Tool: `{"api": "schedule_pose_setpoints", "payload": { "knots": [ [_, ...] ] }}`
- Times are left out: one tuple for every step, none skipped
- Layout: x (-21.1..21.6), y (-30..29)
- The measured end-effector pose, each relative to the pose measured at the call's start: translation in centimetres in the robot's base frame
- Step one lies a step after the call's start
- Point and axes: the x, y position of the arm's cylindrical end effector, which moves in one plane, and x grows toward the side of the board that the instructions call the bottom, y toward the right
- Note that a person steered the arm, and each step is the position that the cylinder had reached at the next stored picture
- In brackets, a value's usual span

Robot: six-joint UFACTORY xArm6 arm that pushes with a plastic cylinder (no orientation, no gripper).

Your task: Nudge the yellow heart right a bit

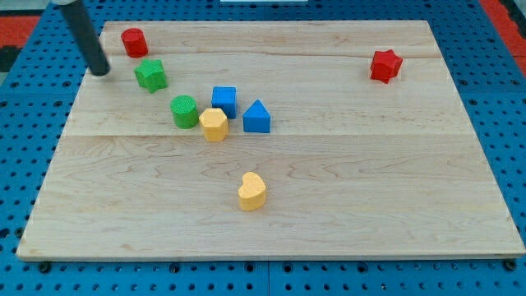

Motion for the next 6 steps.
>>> {"api": "schedule_pose_setpoints", "payload": {
  "knots": [
    [0.0,6.7],
    [1.3,10.6],
    [1.2,11.0],
    [1.2,11.0],
    [0.5,3.3],
    [6.0,-2.5]
  ]
}}
